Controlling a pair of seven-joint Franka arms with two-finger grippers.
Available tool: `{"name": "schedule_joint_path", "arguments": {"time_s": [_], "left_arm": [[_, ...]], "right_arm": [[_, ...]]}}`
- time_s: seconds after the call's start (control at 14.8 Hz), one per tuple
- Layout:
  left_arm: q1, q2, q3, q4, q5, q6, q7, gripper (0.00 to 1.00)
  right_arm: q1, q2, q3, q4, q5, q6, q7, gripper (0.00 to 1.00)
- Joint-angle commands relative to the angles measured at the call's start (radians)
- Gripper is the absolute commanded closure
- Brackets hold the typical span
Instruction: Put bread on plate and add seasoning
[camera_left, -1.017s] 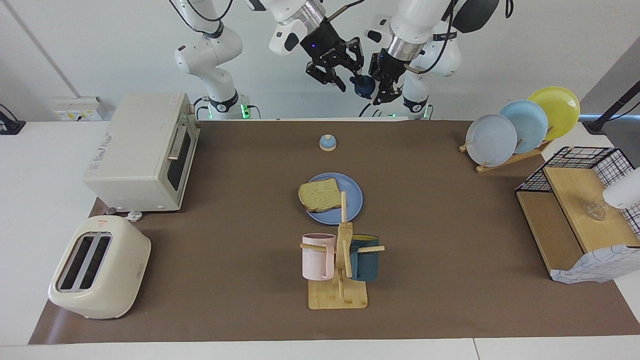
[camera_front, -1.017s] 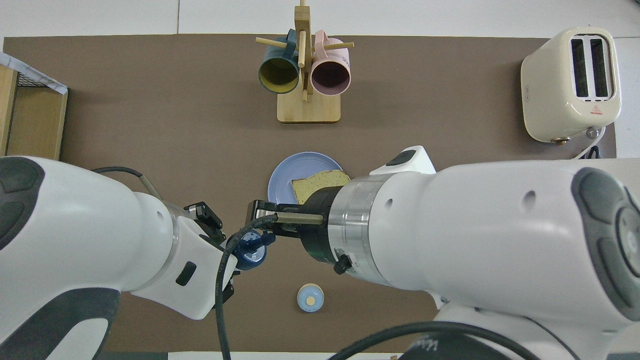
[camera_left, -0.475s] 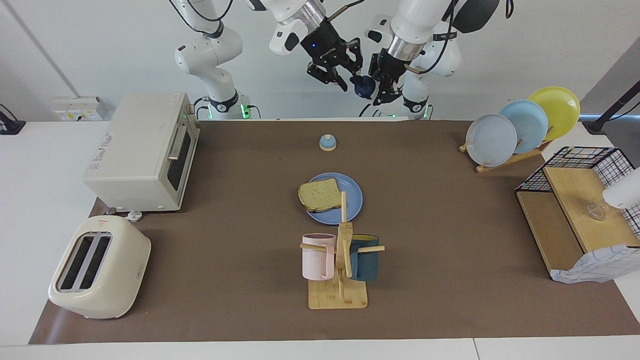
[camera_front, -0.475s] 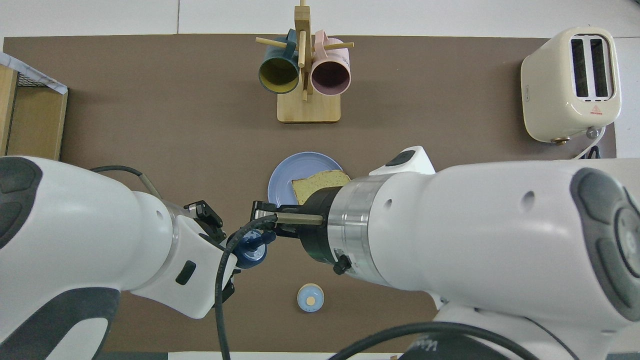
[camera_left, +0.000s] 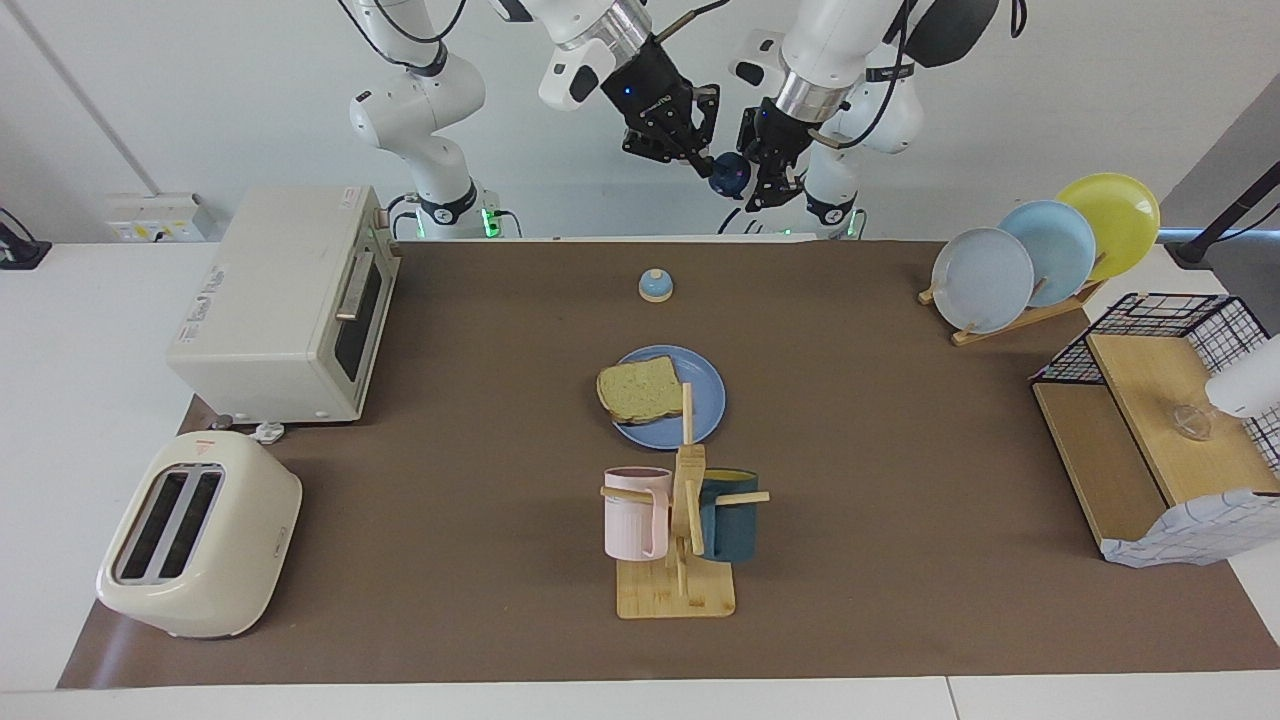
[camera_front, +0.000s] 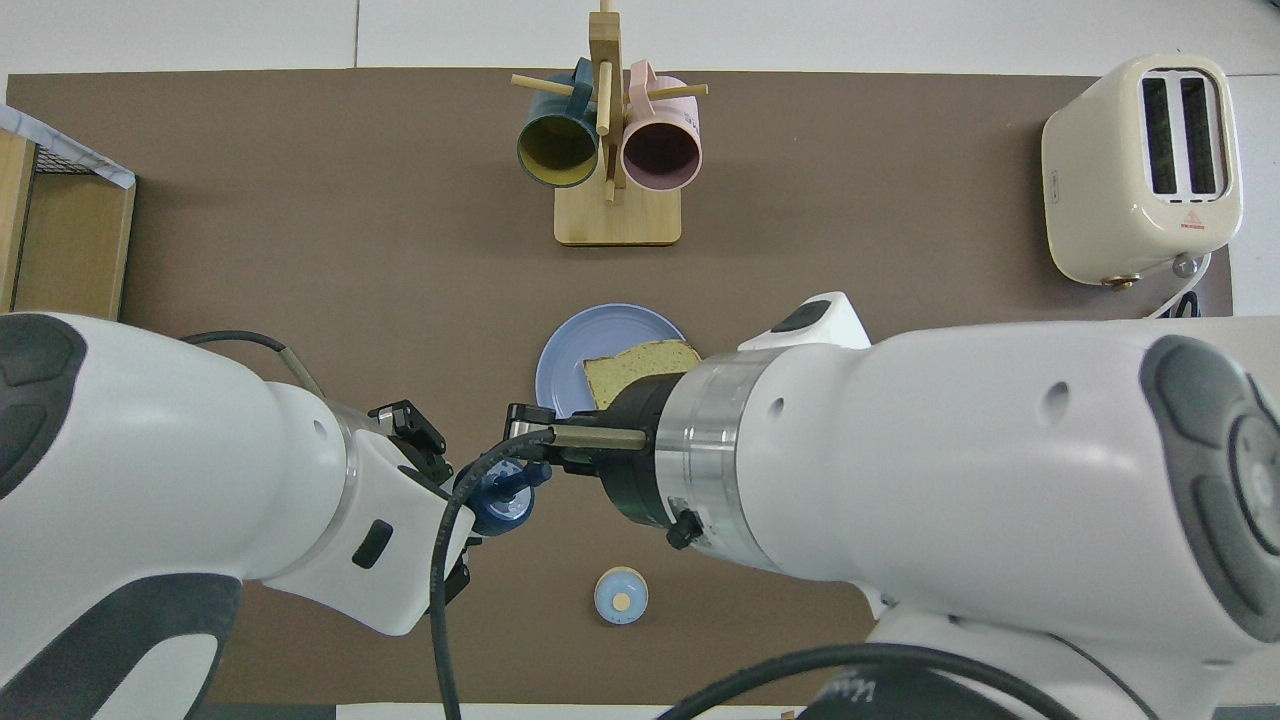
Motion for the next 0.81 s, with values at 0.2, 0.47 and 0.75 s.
{"name": "schedule_joint_path", "arguments": {"time_s": [0.2,0.47,0.75], "left_arm": [[0.003,-0.039,-0.002,-0.041,-0.001,0.027,-0.007,0.68],[0.003,-0.037,-0.002,-0.041,-0.001,0.027,-0.03,0.7],[0.003,-0.037,-0.002,-0.041,-0.001,0.032,-0.037,0.7]], "right_arm": [[-0.039,0.012,-0.008,0.019,-0.01,-0.016,-0.005,1.0],[-0.035,0.012,-0.009,0.019,-0.008,-0.01,-0.008,1.0],[-0.021,0.006,0.0,0.007,-0.011,0.004,0.04,0.52]]}}
